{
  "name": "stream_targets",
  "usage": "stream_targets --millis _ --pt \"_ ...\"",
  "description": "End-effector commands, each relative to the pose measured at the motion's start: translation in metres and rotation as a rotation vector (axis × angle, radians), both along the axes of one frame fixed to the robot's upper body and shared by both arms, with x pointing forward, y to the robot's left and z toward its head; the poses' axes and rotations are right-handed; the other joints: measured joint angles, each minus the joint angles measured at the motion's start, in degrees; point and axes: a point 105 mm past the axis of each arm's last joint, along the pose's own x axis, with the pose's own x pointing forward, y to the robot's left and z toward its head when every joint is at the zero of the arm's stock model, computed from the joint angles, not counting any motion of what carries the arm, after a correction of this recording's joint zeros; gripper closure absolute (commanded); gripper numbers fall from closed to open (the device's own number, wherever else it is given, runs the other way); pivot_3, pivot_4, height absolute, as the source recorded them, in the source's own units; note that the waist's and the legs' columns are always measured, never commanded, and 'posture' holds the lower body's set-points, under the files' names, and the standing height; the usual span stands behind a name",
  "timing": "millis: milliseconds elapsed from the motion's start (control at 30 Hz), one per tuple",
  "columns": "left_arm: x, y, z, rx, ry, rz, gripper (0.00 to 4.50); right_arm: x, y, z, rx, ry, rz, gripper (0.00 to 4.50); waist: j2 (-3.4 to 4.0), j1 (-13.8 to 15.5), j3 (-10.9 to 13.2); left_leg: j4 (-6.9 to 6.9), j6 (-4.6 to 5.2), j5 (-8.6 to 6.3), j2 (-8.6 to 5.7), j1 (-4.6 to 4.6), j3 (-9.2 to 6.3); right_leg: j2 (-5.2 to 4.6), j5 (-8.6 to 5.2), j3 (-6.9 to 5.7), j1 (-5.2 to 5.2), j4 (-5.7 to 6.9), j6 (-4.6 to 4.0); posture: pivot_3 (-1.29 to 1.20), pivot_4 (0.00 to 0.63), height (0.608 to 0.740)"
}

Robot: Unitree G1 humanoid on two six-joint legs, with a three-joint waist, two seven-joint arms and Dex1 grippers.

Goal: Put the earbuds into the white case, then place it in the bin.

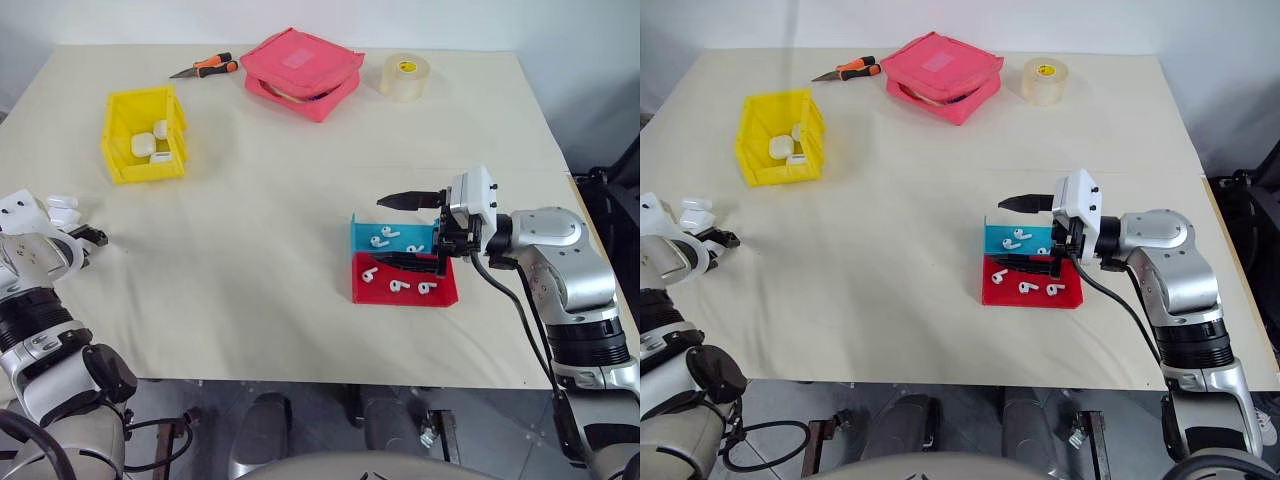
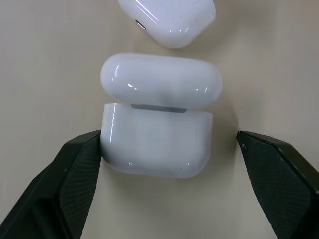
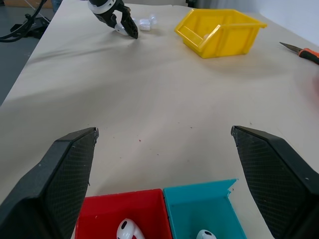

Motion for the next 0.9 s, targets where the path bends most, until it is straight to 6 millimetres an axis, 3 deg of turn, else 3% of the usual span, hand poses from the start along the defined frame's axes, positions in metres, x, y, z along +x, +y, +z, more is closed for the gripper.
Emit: stream_targets --millis 33,133,233,367,533,633,700,800,900 --pt "0.001 0.006 0.008 0.027 -0.008 0.005 0.00 -0.002 0.000 0.009 0.005 -0.041 0.003 0.03 0.00 -0.04 0.00 0.00 0.00 0.00 0.00 0.00 0.00 0.00 0.00 0.00 0.00 0.00 0.00 0.00 0.150 0.740" --pt "0.000 0.008 0.009 0.044 0.002 0.003 0.00 -0.002 -0.001 0.009 0.004 -0.041 -0.003 0.03 0.00 -0.03 0.00 0.00 0.00 0.00 0.00 0.00 0.00 0.00 0.00 0.00 0.00 0.00 0.00 0.00 0.150 0.740" --pt "-0.003 0.009 0.009 0.067 0.024 -0.003 0.57 -0.002 -0.002 0.009 0.004 -0.044 -0.011 0.00 0.00 -0.13 0.00 0.00 -0.01 0.00 0.00 0.00 0.00 0.00 0.00 0.00 0.00 0.00 0.00 0.00 0.150 0.740" --pt "-0.005 0.008 0.009 0.071 0.040 -0.019 1.70 -0.002 -0.003 0.009 0.002 -0.045 -0.016 0.00 0.00 -0.71 0.00 -0.02 -0.02 -0.01 0.01 -0.01 0.01 0.01 0.00 0.00 -0.01 -0.01 0.00 0.00 0.150 0.740" --pt "-0.004 0.001 0.014 0.120 0.034 -0.128 1.70 -0.001 -0.003 0.010 0.001 -0.048 -0.020 0.00 0.00 -1.16 0.00 -0.05 -0.04 -0.02 0.02 -0.01 0.01 0.01 0.00 0.00 -0.03 -0.04 0.00 0.00 0.150 0.740" --pt "0.008 -0.016 0.027 0.268 -0.049 -0.336 1.70 0.000 -0.004 0.011 0.002 -0.052 -0.024 0.00 0.00 -1.24 0.00 -0.07 -0.08 -0.04 0.05 -0.01 0.06 0.01 0.00 -0.01 -0.06 -0.05 0.00 0.00 0.150 0.740" --pt "0.015 -0.040 0.035 0.362 -0.133 -0.527 1.70 -0.001 -0.005 0.012 0.002 -0.058 -0.029 0.00 -0.01 -1.23 0.00 -0.07 -0.10 -0.05 0.06 -0.02 0.08 0.00 0.00 -0.01 -0.07 -0.07 -0.01 0.00 0.150 0.740" --pt "0.019 -0.066 0.039 0.398 -0.235 -0.694 1.70 -0.001 -0.006 0.012 0.004 -0.063 -0.038 0.00 -0.02 -1.00 0.01 -0.05 -0.12 -0.07 0.08 -0.05 0.10 -0.03 -0.01 -0.02 -0.06 -0.13 -0.01 0.00 0.150 0.740" --pt "0.020 -0.107 0.053 0.393 -0.447 -0.922 1.70 -0.003 -0.008 0.013 0.005 -0.071 -0.052 0.00 -0.04 -1.02 0.02 -0.03 -0.07 -0.10 0.08 -0.07 0.11 -0.02 -0.01 -0.01 -0.06 -0.17 -0.01 0.00 0.150 0.740"
